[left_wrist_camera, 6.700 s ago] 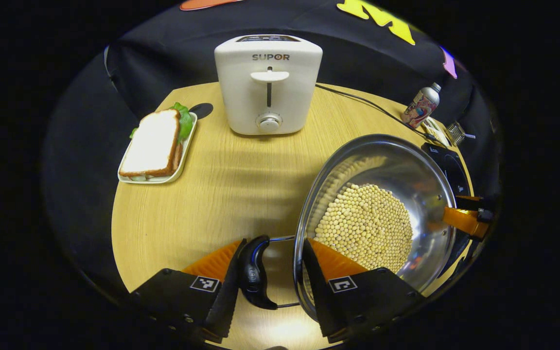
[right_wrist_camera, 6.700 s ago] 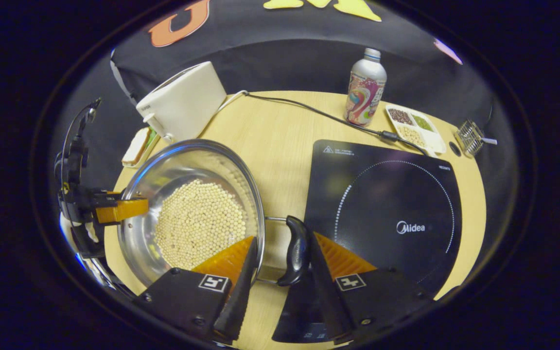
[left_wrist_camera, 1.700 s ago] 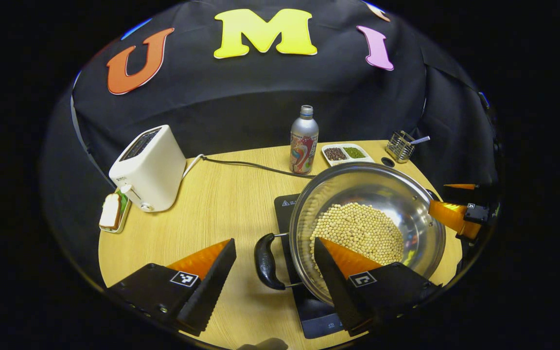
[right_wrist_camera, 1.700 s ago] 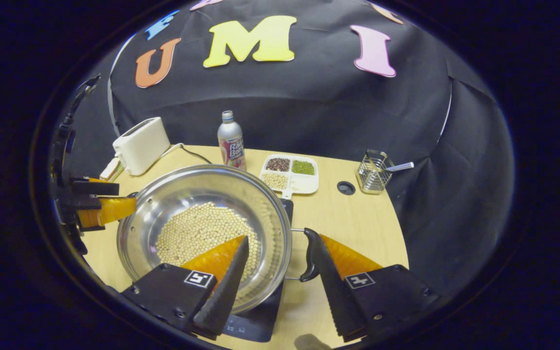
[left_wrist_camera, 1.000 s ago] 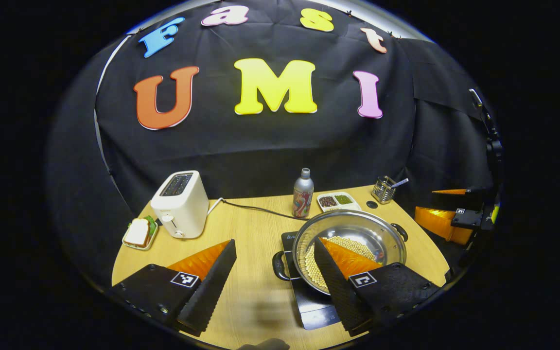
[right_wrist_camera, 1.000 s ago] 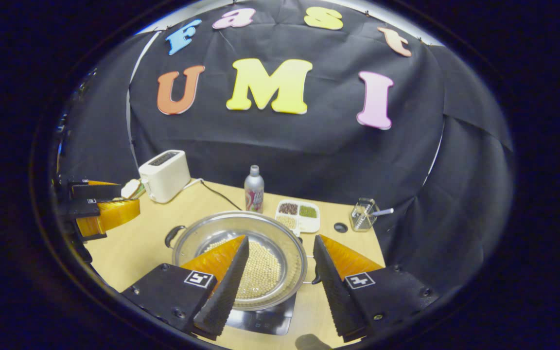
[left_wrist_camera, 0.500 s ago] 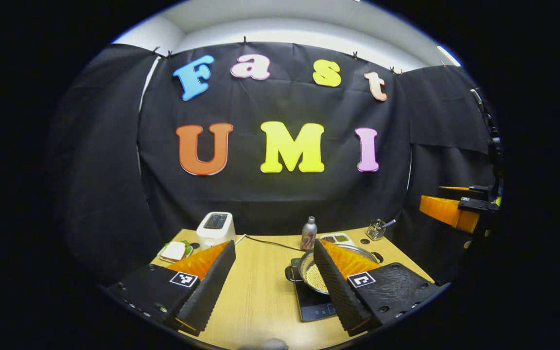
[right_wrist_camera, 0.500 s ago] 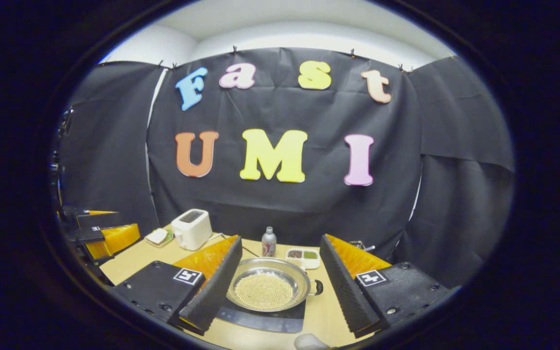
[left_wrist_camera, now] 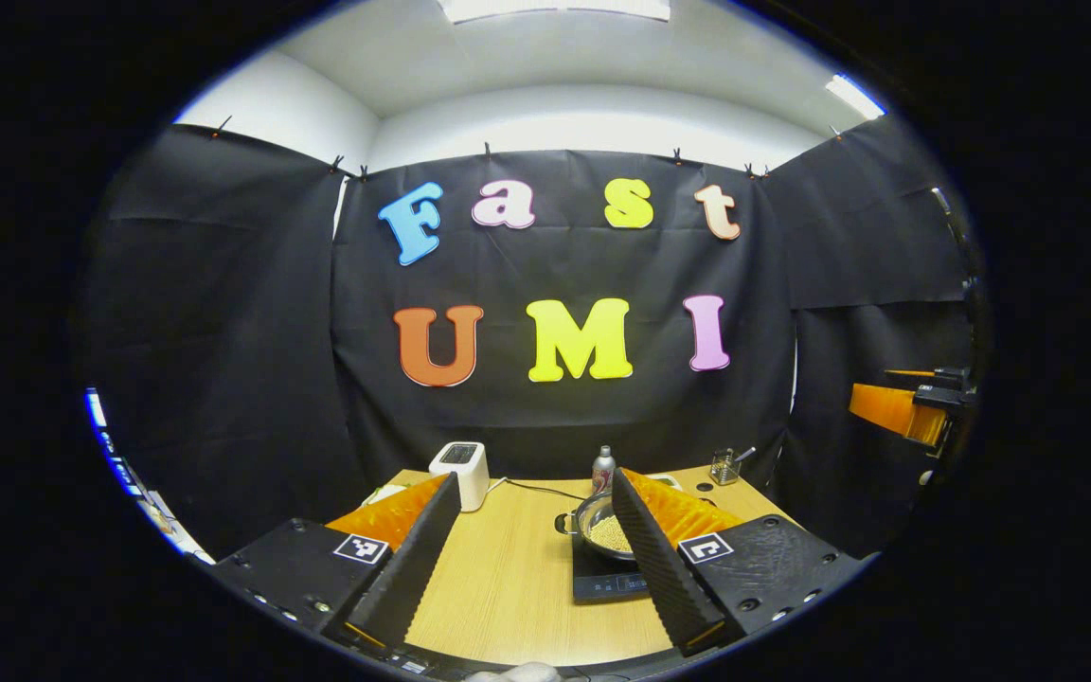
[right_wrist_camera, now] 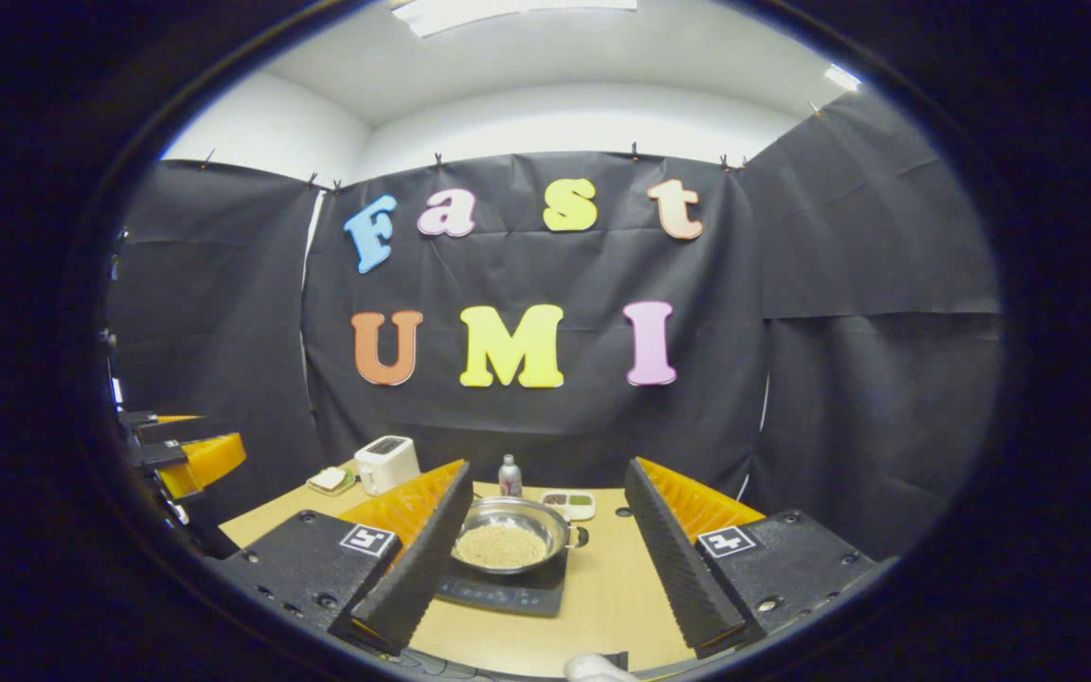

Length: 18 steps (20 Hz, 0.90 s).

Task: First push the handle of the pot to place it horizontally, then grasp the pot with both hands and set it on the induction cooktop.

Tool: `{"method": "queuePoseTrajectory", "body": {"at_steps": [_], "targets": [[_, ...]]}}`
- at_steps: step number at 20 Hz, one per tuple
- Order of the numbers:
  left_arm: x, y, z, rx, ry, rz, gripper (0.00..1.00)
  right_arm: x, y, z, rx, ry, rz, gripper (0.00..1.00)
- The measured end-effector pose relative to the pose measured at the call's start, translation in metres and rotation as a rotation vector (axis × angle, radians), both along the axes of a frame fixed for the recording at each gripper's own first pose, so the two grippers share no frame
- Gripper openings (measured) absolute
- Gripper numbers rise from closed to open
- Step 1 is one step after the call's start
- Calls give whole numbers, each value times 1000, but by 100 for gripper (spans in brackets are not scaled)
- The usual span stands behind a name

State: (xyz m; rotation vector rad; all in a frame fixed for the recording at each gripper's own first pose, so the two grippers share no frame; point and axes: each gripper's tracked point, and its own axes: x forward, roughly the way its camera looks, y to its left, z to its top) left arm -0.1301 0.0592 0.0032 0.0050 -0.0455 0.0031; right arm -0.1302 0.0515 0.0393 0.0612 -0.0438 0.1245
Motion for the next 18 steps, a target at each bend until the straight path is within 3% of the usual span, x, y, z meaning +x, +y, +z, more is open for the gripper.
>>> {"method": "queuePoseTrajectory", "body": {"at_steps": [7,17,18], "targets": [[-33,-11,-18,13,3,-5,96,-47,-37,-40,31,24,-56,100],[-41,-20,-40,-13,30,-9,96,-57,-47,-62,8,59,-62,100],[-40,-20,-43,-12,38,-10,100,-56,-46,-63,5,62,-59,100]]}}
